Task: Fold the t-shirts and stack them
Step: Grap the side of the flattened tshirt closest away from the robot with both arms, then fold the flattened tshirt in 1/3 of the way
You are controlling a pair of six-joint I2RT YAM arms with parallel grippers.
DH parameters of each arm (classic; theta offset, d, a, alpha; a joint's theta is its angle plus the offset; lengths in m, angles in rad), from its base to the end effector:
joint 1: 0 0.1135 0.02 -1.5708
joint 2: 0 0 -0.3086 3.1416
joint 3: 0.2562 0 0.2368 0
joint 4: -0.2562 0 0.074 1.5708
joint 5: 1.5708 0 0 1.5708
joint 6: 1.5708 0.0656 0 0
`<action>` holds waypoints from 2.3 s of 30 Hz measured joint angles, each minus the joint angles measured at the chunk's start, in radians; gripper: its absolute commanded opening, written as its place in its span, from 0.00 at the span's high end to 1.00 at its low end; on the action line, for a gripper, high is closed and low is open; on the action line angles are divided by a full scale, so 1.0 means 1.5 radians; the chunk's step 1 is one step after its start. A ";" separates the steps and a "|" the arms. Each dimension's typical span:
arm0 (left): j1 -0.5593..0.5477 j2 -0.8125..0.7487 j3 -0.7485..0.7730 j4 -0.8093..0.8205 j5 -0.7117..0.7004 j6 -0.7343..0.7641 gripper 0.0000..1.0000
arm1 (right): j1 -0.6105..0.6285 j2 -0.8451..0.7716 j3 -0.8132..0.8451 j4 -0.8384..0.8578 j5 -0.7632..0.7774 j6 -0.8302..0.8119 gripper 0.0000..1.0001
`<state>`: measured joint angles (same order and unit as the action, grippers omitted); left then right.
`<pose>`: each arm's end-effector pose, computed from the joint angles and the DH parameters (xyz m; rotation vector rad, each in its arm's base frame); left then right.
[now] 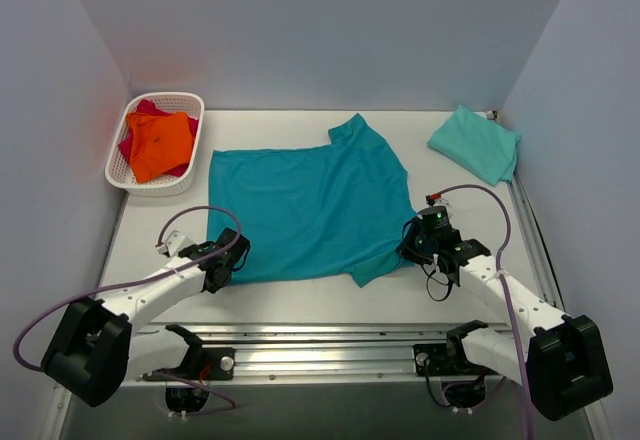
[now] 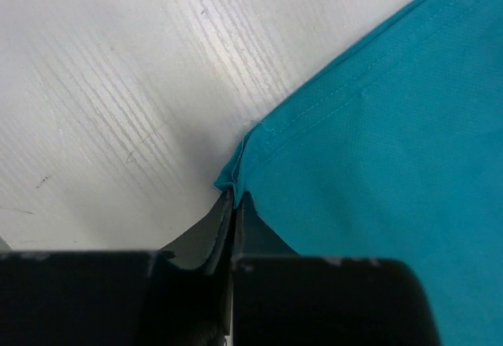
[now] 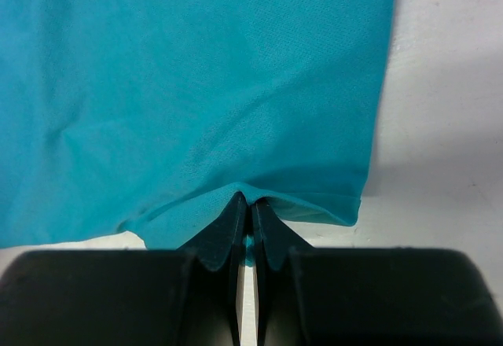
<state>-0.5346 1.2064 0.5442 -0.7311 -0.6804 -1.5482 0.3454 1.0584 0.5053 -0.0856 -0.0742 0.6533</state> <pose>0.1498 -0.0407 0.1853 -1.2602 2.1106 0.2505 0.1932 0.0747 0.2301 0.3078 2.2610 0.6239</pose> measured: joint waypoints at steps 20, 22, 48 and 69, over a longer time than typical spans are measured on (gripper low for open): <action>0.005 -0.223 0.045 -0.008 0.000 0.167 0.98 | -0.004 -0.097 0.063 -0.057 -0.051 0.003 1.00; 0.012 -0.221 0.053 0.004 0.003 0.190 0.98 | -0.003 -0.080 0.082 -0.060 -0.056 0.005 1.00; 0.274 0.203 0.252 0.310 0.210 0.377 0.98 | -0.007 0.466 0.459 0.051 0.015 0.048 1.00; 0.342 0.441 0.425 0.356 0.298 0.429 0.98 | -0.066 0.694 0.675 0.013 0.042 0.050 1.00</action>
<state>-0.0216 1.8687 1.1816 -0.1970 -0.2333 -0.9043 0.2470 2.0995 1.5185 -0.0658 -0.0105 0.7284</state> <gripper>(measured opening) 0.040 0.007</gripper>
